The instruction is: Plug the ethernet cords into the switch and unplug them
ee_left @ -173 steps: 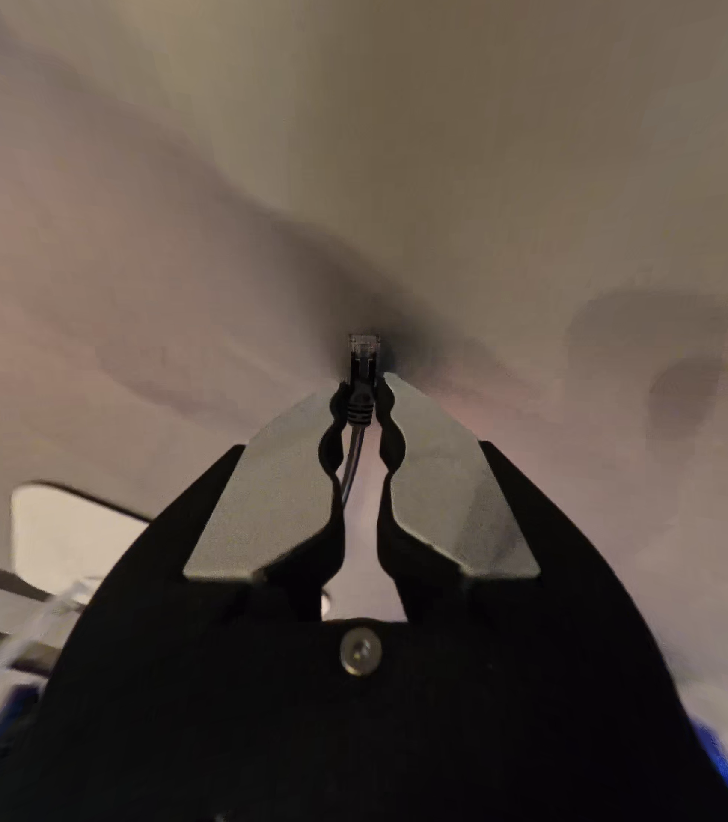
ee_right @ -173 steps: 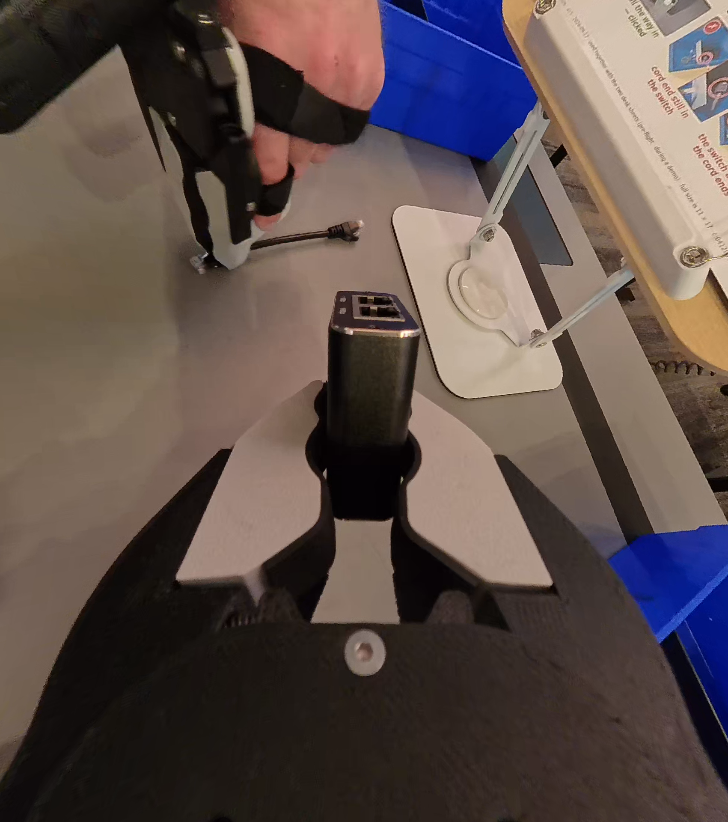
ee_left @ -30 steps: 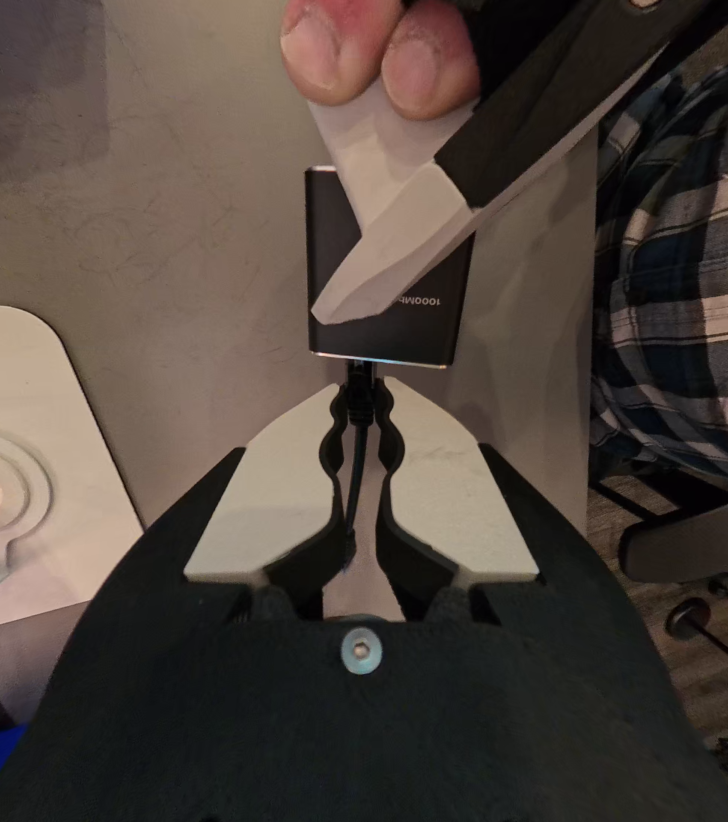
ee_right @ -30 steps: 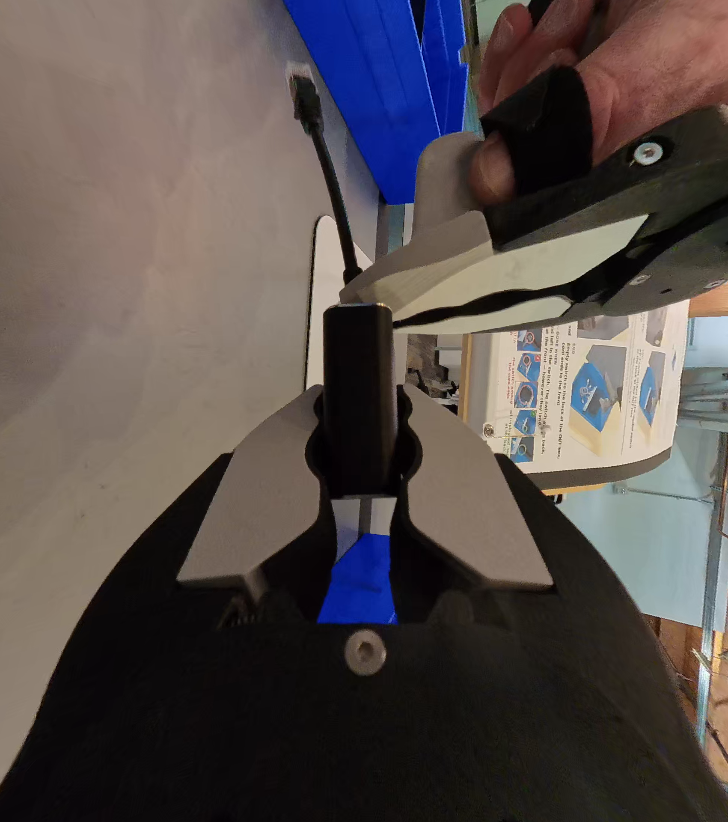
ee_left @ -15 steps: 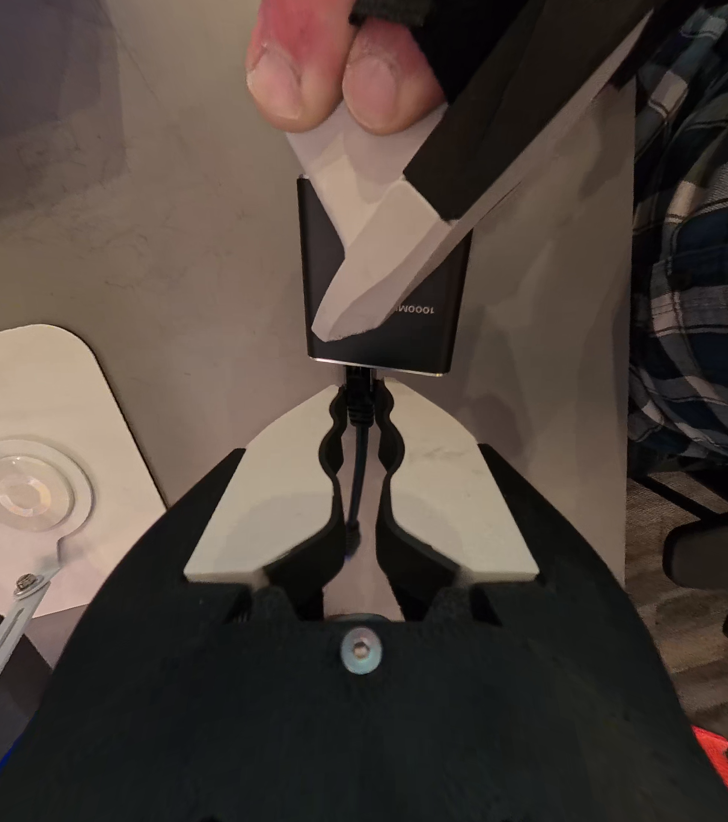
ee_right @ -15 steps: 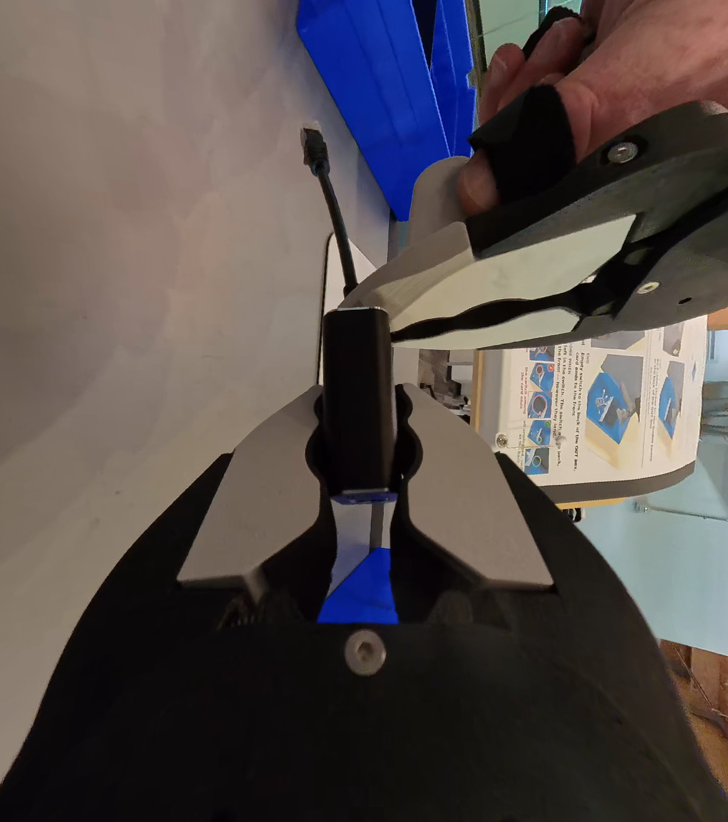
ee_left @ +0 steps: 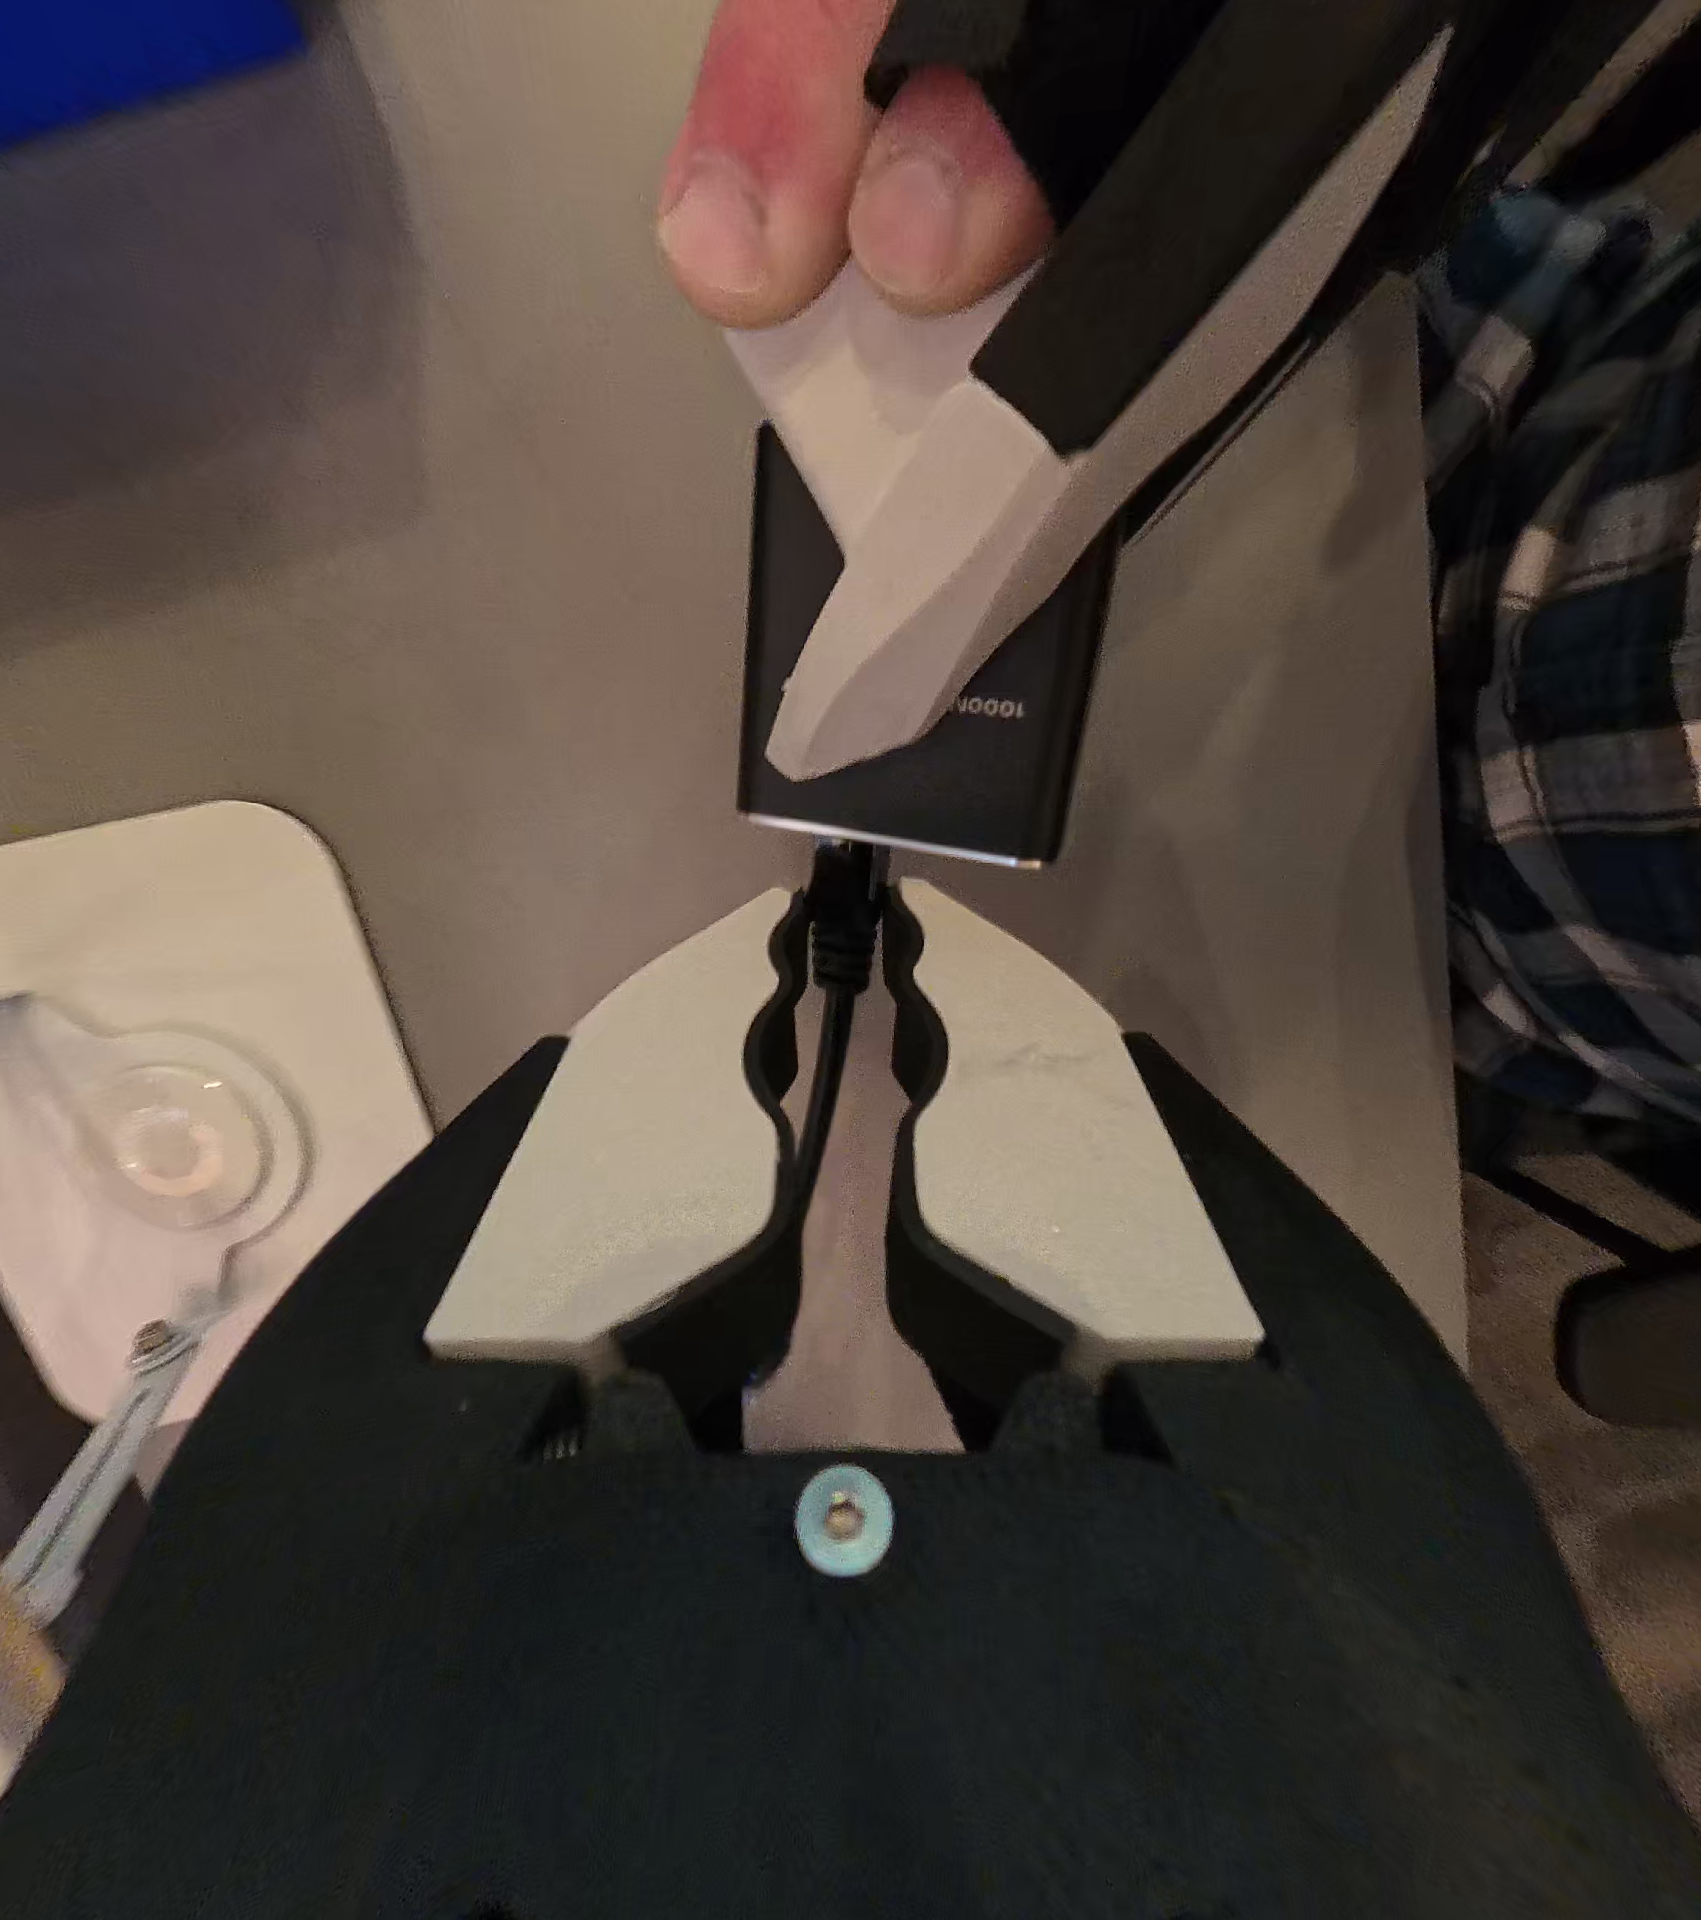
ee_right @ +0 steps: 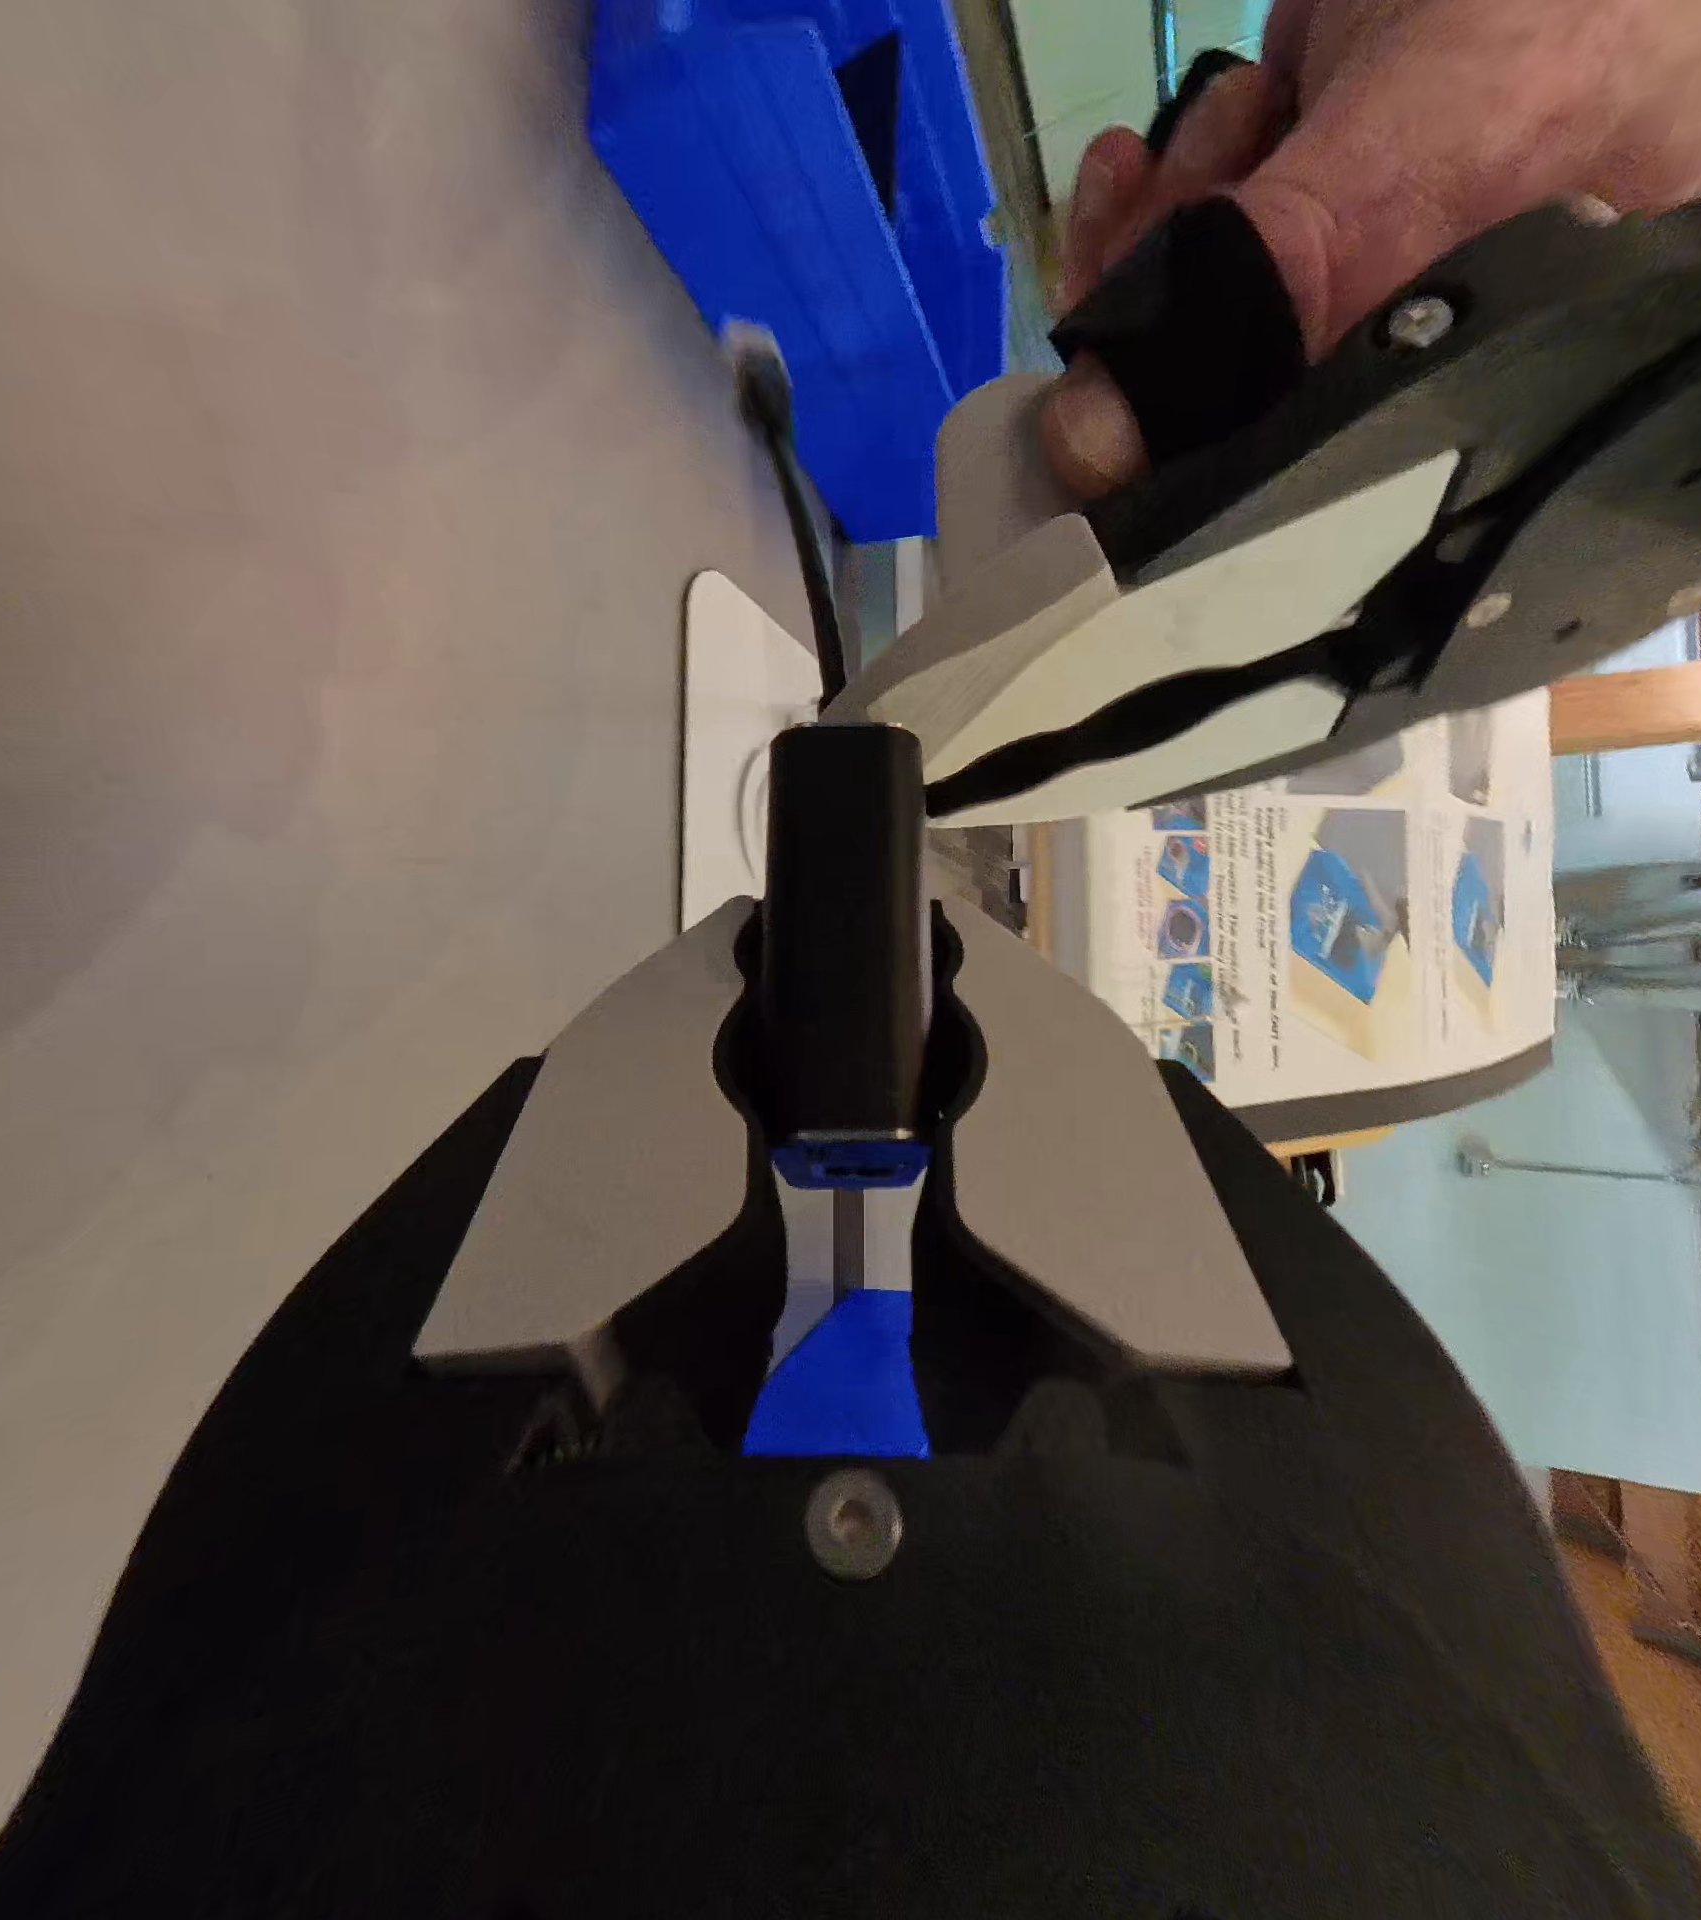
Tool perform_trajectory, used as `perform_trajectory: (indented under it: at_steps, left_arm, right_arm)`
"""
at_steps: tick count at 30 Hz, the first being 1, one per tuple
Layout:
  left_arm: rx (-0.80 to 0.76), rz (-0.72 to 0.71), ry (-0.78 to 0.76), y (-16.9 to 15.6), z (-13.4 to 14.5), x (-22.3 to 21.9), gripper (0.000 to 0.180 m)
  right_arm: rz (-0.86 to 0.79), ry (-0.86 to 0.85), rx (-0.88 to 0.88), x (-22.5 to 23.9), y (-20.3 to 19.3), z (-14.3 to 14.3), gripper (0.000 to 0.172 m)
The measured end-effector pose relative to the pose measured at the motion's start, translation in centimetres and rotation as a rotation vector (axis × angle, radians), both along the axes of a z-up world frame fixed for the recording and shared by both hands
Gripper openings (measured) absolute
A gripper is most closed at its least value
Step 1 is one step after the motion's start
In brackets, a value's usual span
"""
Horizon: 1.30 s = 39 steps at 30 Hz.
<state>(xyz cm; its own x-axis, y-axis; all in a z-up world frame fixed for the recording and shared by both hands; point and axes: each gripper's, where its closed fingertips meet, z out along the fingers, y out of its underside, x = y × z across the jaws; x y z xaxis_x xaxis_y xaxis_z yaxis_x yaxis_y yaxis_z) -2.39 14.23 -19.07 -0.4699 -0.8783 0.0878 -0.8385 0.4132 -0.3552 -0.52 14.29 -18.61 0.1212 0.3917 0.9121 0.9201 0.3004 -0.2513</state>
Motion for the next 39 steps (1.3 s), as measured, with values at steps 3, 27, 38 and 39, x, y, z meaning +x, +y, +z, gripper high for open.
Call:
perform_trajectory:
  at_steps: [3, 27, 38, 39]
  left_arm:
    - [0.125, 0.025, -0.067, 1.6, 2.2, -0.1, 0.027]
    - [0.587, 0.288, -0.401, 0.7, 3.6, -0.6, 0.005]
    - [0.542, 0.371, -0.398, 0.3, 2.6, -0.7, 0.004]
    - [0.513, 0.369, -0.415, -0.2, 2.8, -0.6, 0.004]
  right_arm:
    - [-0.014, 0.040, 0.009, 1.4, -0.1, 1.7, 0.026]
    - [0.078, 0.301, -0.179, 3.2, -1.8, 4.0, 0.028]
    - [-0.100, 0.220, -0.277, 4.9, -0.2, 1.8, 0.074]
    - [-0.089, 0.222, -0.305, 4.8, -0.2, 1.2, 0.080]
